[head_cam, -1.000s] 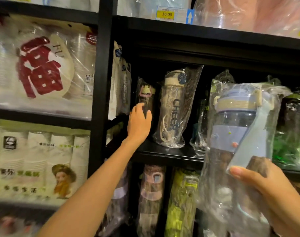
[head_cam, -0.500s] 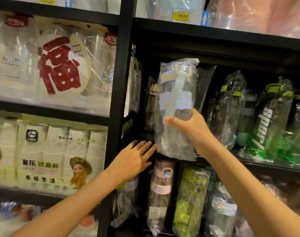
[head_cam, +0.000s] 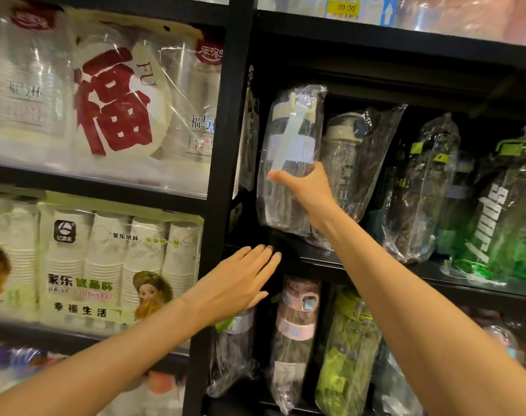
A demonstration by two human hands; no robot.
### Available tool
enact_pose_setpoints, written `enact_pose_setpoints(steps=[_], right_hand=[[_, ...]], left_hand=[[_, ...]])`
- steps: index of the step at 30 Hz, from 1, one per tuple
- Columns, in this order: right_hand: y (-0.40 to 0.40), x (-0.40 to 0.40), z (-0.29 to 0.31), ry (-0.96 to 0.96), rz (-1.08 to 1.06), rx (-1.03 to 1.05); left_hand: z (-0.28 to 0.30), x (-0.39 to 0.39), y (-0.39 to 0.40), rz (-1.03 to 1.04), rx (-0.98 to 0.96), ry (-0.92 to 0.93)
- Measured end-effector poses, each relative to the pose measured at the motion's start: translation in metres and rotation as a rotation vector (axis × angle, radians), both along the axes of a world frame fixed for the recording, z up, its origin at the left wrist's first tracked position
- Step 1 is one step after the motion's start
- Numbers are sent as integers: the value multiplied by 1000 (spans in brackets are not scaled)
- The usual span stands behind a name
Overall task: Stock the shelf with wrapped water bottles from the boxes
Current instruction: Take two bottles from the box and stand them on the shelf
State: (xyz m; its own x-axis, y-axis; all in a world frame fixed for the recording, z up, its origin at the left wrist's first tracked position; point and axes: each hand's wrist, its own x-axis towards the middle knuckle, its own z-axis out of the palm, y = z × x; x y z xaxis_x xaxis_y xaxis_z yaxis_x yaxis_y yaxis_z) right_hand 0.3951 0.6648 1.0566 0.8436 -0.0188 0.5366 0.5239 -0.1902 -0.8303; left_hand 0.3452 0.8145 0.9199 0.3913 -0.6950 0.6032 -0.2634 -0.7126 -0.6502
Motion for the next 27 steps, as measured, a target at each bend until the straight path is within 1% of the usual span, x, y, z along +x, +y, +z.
enact_pose_setpoints(steps=[8,15,18,27], right_hand=[[16,43,-34,66,-178,-51],[22,63,-43,74,-267,-55],[22,67,-42,67,-272,-96],[21,73,-46,138,-236,-81]], left_hand=[[0,4,7,-54,47,-19],[-4,7,8,-53,52,-19],[-4,6,7,-51,54,-26],[-6,4,5,-39,26,-10]])
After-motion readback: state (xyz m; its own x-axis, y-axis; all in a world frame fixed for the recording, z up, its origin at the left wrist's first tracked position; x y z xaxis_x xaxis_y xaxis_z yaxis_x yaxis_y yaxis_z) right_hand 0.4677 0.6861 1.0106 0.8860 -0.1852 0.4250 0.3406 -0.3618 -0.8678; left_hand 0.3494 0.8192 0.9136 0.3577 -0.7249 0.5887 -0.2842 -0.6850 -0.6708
